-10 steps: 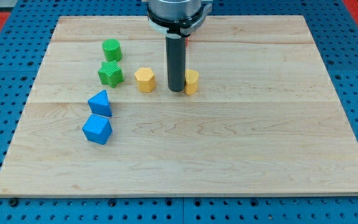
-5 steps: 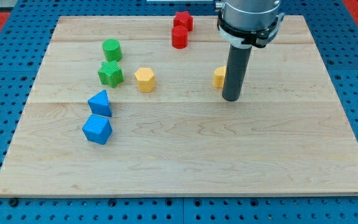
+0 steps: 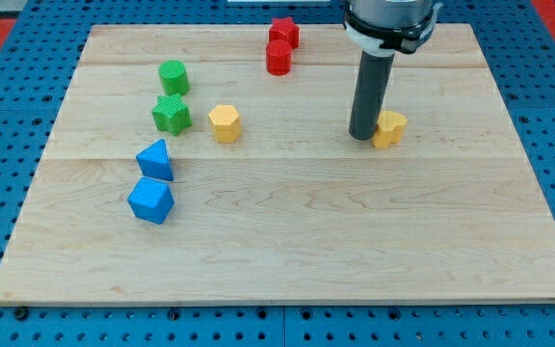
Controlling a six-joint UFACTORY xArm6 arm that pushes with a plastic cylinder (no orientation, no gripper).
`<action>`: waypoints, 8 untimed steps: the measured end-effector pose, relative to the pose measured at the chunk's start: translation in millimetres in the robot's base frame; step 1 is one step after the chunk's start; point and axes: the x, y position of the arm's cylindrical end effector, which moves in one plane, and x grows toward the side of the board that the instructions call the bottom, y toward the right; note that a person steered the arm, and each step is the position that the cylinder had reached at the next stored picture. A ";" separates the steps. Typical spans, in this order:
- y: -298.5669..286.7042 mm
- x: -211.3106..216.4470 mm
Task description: Separate yellow heart and the yellow hexagon
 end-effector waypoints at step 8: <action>76.1 116.1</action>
